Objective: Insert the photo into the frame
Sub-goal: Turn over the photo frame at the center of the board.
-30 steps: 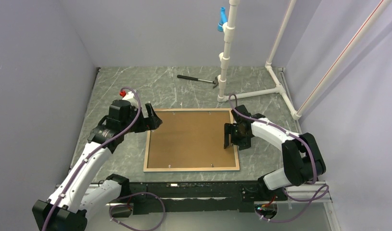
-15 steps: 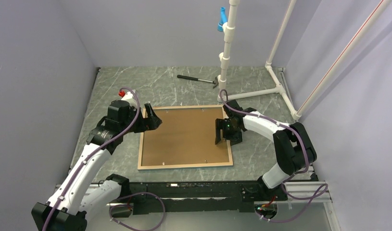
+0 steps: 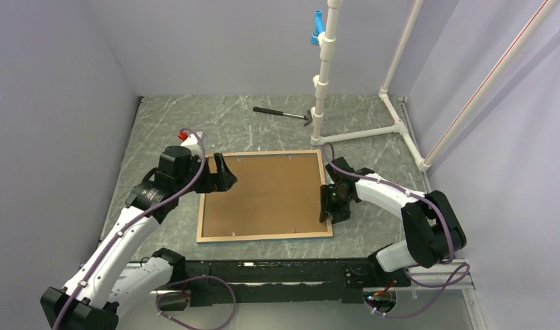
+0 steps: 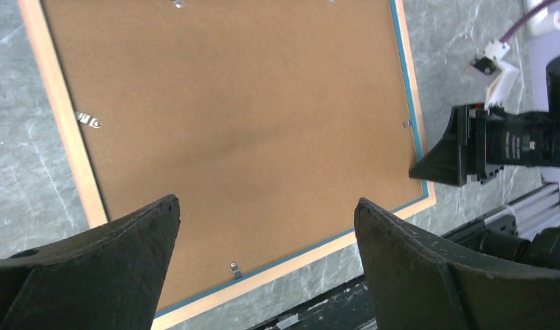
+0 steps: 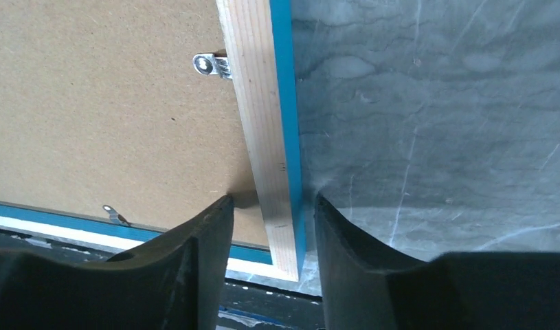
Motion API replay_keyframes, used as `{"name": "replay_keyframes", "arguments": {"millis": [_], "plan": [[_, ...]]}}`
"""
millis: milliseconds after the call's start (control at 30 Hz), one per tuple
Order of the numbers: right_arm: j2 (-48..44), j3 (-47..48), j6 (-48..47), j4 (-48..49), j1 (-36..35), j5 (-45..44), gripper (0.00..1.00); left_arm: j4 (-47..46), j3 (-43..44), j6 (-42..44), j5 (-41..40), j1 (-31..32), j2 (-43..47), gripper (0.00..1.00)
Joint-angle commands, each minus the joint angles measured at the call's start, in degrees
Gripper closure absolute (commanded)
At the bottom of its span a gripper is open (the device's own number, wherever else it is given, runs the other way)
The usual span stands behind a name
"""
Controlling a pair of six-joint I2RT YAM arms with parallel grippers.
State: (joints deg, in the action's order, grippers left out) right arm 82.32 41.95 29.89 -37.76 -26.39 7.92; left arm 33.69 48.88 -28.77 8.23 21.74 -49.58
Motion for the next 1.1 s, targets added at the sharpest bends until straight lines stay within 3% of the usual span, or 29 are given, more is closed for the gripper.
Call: {"name": "replay_keyframes", "arguments": {"millis": [0, 67, 233, 400, 733, 1067], "plan": [[-0.3, -1.5, 1.7, 0.0, -0.6, -0.1, 0.55, -1.0, 2.8, 2.6, -1.7, 4.2, -0.1, 0.01], [0.8, -2.3, 1.9, 1.3, -1.0, 0.0, 0.58, -1.6, 3.0, 3.3, -2.6, 6.4, -0.7, 0.01], [2.0, -1.4, 1.1, 1.9, -1.2, 0.1, 1.0, -4.7, 1.4, 5.1, -5.1, 13.1, -1.4, 0.01], [0.2, 5.9, -1.2, -3.0, -1.0, -2.9, 1.0, -9.5, -2.5, 7.2, -8.0, 23.5, -2.0, 0.01], [-1.1, 20.3, -4.6, -14.3, 0.7, 3.6, 1.0, -2.3, 3.1, 15.0, -33.4, 47.7, -15.2, 0.01], [-3.1, 25.5, -6.8, -20.2, 1.9, 8.0, 1.0, 3.7, 9.2, 15.0, -51.8, 60.3, -28.6, 0.02]]}}
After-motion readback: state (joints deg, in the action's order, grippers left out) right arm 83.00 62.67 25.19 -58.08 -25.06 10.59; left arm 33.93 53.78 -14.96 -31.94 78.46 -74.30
